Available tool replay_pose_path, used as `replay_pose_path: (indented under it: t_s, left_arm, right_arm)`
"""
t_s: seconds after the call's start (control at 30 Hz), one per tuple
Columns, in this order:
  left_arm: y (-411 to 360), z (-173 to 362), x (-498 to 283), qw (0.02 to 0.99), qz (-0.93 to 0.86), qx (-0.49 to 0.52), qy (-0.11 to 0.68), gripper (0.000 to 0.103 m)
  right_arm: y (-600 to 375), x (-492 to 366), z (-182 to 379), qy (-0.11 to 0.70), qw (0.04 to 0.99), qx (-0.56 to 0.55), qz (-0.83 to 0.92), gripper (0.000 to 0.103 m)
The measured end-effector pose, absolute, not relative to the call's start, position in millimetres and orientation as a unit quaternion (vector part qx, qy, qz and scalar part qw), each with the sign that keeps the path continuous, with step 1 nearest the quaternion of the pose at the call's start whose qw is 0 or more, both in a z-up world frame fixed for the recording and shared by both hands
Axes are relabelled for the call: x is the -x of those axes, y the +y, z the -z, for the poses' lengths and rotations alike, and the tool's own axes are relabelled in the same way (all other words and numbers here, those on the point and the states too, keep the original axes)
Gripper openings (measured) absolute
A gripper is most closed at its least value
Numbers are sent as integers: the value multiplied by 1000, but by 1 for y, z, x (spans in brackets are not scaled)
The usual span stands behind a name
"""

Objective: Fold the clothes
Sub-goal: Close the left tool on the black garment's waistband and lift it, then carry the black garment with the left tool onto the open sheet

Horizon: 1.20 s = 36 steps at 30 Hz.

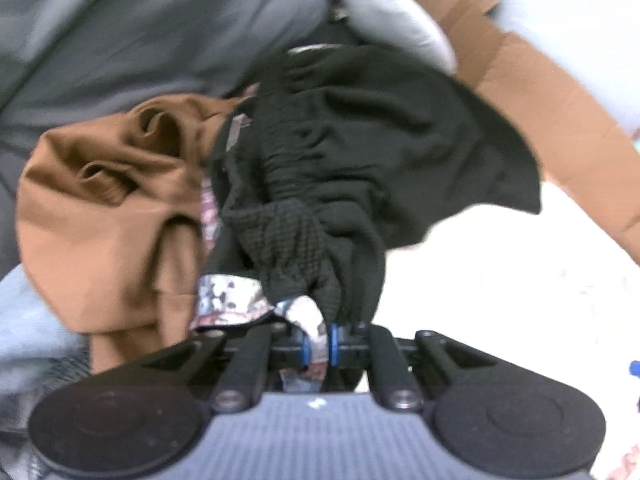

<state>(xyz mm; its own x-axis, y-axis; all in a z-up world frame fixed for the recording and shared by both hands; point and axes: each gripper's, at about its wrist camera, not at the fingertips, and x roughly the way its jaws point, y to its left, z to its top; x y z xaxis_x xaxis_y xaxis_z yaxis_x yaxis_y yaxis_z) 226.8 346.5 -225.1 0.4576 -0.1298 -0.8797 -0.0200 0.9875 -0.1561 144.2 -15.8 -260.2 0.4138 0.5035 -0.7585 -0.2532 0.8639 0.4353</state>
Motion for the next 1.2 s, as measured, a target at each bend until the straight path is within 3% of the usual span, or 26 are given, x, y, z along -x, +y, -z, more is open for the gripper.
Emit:
replay_pose_path:
  t_s: [0.47, 0.63, 1.07, 1.17, 1.2]
  left_arm:
    - [247, 182, -233, 852, 174, 84, 486, 7]
    - [212, 174, -234, 844, 216, 84, 485, 7]
    - [134, 172, -220, 804, 296, 104, 505, 7]
    - [125, 175, -219, 798, 307, 112, 507, 7]
    - [125, 176, -218, 796, 308, 113, 509, 7]
  right_arm:
    - [-9, -139, 247, 455, 836, -169, -258, 101]
    - [-6, -137, 242, 436, 841, -176, -267, 87]
    - [-3, -139, 229, 398, 863, -176, -256, 86]
    - [-6, -140, 233, 401, 864, -178, -248, 64]
    - [-8, -141, 234, 402, 864, -180, -245, 47]
